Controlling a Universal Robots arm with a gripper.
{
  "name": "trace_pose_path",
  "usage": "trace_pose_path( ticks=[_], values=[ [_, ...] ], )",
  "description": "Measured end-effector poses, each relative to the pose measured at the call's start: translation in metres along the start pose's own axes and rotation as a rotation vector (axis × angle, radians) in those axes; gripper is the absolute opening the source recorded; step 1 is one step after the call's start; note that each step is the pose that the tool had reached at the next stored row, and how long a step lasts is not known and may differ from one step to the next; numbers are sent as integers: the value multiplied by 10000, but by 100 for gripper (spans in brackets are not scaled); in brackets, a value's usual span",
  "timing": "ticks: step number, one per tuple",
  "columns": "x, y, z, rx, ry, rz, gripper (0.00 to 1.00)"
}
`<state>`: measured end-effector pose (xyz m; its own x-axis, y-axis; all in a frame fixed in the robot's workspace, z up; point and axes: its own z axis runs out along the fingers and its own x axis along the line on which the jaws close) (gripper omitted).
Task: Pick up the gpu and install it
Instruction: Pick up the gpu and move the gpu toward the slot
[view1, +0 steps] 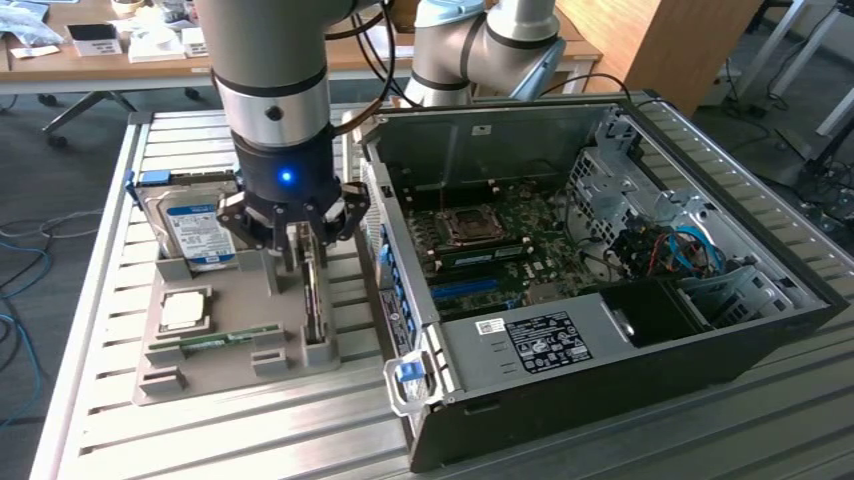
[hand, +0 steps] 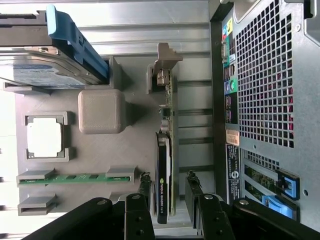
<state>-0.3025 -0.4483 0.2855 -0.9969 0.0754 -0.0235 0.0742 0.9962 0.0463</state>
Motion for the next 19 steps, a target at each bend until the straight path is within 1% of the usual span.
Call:
trace_pose_path(
  ticks=[8,12,19],
  values=[
    [3,-6,114,4,3,0,42],
    [4,-7,136,4,4,1,42],
    [5,-10,211,4,3,1,42]
  ],
)
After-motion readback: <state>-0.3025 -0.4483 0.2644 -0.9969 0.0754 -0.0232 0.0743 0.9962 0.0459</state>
